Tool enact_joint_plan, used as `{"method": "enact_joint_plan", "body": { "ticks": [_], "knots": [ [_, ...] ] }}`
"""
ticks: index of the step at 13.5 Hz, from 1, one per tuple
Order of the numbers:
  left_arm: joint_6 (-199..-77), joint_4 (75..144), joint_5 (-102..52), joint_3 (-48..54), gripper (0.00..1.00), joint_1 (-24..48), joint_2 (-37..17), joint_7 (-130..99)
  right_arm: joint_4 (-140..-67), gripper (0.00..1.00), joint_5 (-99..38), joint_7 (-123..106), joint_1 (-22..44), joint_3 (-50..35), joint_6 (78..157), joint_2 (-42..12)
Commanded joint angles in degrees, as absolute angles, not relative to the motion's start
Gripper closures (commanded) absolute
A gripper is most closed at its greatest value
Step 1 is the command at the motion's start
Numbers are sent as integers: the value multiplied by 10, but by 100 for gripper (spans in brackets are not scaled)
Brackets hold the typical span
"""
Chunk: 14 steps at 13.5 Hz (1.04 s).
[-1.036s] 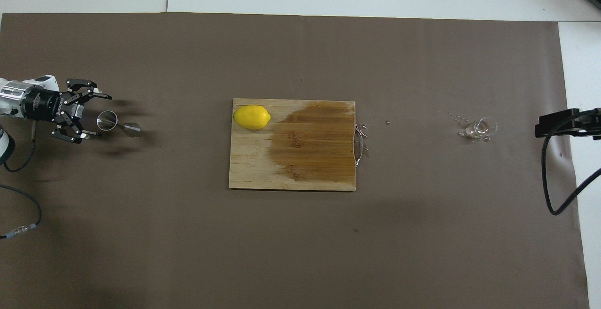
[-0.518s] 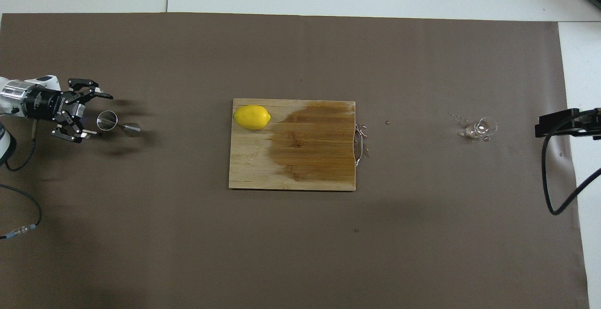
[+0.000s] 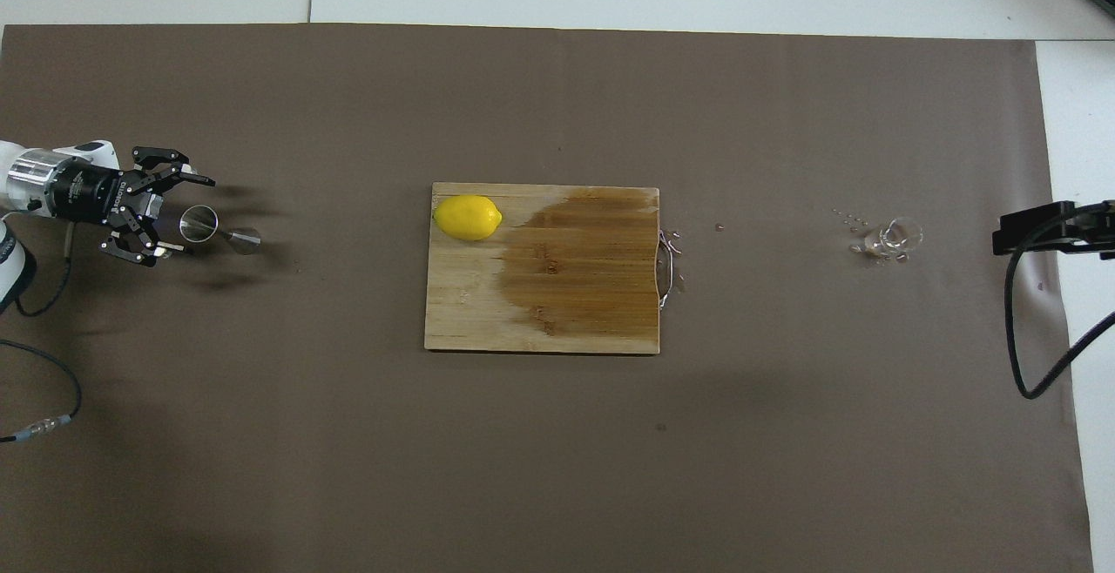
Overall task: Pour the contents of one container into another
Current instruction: 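Close the left gripper around the small metal cup, then lift the metal cup with the left gripper and carry it over the board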
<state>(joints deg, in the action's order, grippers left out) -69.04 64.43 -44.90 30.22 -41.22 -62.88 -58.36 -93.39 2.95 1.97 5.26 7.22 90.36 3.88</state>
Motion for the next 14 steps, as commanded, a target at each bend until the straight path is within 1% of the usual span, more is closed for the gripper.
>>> {"method": "enact_joint_plan", "body": {
  "ticks": [1, 4, 6, 7, 8, 11, 12, 13, 14],
  "knots": [
    [-679, 632, -454, 304, 0, -410, -639, -594, -929, 0, 25, 27, 50, 70, 896, 39],
    [-679, 632, -454, 304, 1, -410, -639, -594, -929, 0, 25, 27, 50, 70, 896, 39],
    [-679, 632, -454, 304, 10, -410, -639, -594, -929, 0, 25, 27, 50, 70, 896, 39],
    [-679, 632, -454, 304, 22, -410, -639, -594, -929, 0, 25, 27, 50, 70, 896, 39],
    [-679, 632, -454, 304, 31, -410, -639, -594, -929, 0, 25, 27, 50, 70, 896, 39],
    [-679, 632, -454, 304, 53, -410, -639, -594, -929, 0, 25, 27, 50, 70, 896, 39],
    [-679, 632, -454, 304, 58, -410, -639, -594, -929, 0, 25, 27, 50, 70, 896, 39],
    [-679, 632, -453, 304, 60, -410, -639, -594, -930, 0, 25, 27, 50, 70, 896, 39],
    [-679, 632, -453, 304, 63, -410, -639, -594, -929, 0, 25, 27, 50, 70, 896, 39]
  ]
}}
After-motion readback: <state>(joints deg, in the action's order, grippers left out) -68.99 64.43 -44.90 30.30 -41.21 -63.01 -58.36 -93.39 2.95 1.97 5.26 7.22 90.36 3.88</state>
